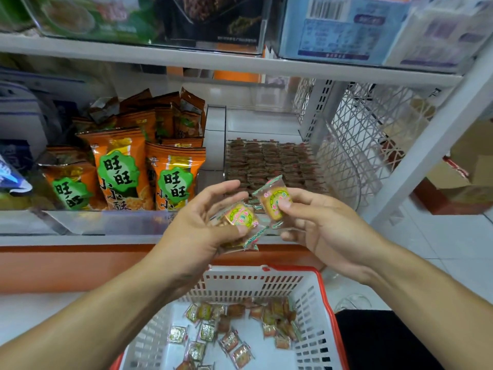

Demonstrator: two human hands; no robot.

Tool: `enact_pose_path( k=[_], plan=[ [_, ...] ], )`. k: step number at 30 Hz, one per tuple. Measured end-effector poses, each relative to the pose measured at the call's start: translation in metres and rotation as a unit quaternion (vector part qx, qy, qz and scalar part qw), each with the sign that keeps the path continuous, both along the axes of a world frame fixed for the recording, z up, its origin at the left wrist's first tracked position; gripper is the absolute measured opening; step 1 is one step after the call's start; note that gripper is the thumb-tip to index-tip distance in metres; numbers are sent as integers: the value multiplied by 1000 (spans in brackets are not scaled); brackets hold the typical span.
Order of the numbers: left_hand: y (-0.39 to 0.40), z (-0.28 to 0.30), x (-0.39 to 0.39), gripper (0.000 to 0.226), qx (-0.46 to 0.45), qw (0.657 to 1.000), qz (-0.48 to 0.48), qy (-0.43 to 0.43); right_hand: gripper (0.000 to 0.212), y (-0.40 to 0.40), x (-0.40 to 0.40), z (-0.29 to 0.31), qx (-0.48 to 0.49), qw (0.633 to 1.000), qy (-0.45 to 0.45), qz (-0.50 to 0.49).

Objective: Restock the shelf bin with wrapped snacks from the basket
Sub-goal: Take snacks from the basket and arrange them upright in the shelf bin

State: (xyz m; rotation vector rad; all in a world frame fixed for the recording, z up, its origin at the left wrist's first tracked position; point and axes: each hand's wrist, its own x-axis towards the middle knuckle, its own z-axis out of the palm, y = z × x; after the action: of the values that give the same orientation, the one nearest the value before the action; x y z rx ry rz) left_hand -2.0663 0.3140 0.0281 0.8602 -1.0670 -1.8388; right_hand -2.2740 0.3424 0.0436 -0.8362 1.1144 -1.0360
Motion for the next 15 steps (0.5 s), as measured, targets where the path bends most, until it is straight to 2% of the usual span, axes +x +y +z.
enact_pose_path(
  k=[2,7,12,15],
  plan=[
    [0,-3,0,71,-34,999,3,-22,31,1,2,-1,14,1000,5,-13],
    [-4,-13,1,70,-89,993,20,-74,51,3,2,0,14,997,-62,-51],
    [-1,-16,2,68,-188,967,44,-164,31,6,5,-3,27,996,-62,-51],
    [2,-17,1,63,-227,955,55,-184,36,9,15,-12,64,987,-121,-87]
  ],
)
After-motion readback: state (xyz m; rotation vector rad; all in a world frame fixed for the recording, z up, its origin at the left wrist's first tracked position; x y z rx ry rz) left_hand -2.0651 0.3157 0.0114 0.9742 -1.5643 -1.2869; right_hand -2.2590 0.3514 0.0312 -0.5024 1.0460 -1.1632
